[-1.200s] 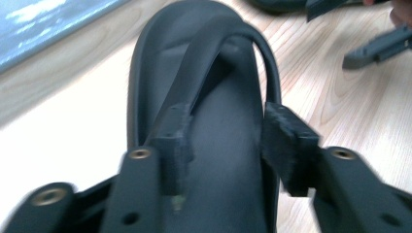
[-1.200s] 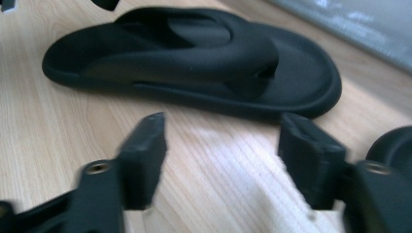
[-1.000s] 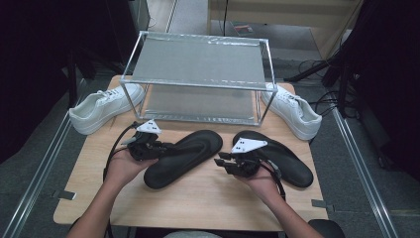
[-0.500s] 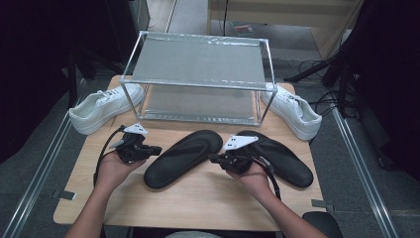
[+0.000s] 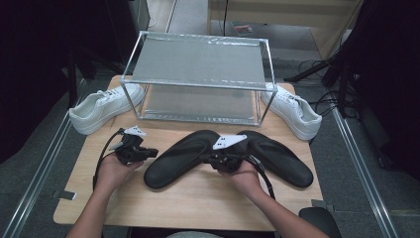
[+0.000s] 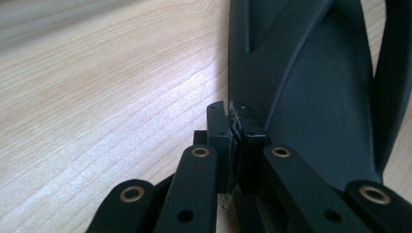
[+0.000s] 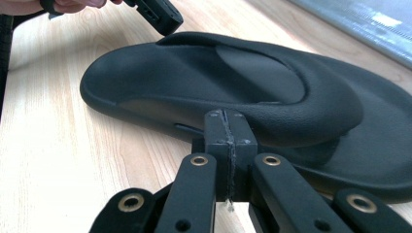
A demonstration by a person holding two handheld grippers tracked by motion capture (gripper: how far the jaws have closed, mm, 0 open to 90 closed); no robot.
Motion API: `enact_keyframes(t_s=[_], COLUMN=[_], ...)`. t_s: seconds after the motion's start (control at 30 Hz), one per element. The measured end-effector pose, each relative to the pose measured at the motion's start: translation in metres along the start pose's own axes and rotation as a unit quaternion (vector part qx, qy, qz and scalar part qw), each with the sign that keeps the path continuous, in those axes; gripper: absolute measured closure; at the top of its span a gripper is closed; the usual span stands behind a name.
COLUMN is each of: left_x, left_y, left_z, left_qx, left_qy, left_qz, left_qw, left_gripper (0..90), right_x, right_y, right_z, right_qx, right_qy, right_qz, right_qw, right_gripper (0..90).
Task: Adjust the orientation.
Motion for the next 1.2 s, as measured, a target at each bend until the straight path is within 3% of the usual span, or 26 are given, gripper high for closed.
enact_keyframes(t_s=[0.33,0.47,0.8,1.2], left_x=[0.004,0.003,-0.002,-0.002], left_y=[0.005,0.007,0.023,0.036], left_z=[0.001,0.003,0.009,0.010], left_qx=[0.000,0.001,0.024,0.041], left_qy=[-0.009,-0.012,-0.027,-0.038], left_qz=[-0.002,0.007,0.018,0.048], left_qw=[1.0000,0.9999,0.9992,0.9973], left_gripper=[89.0,89.5,89.7,89.7], right_x=[0.010,0.010,0.007,0.003], right_y=[0.003,0.004,0.010,0.015], right_z=[-0.001,-0.001,0.000,0.001], right_qx=[0.008,0.010,0.021,0.029], right_qy=[-0.005,-0.004,0.003,0.010], right_qz=[0.001,0.003,0.009,0.017], right_qw=[1.0000,0.9999,0.9997,0.9994], right_gripper=[90.0,90.0,90.0,89.0])
Point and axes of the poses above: each handheld gripper's, and its own axes: x roughly forward along the jaws, z roughly out of its underside, y roughly to its right, the point moved 4 cm from there along x, roughly forward along the jaws, and after that the axes turned 14 degrees about -z, right-handed, at the moved point
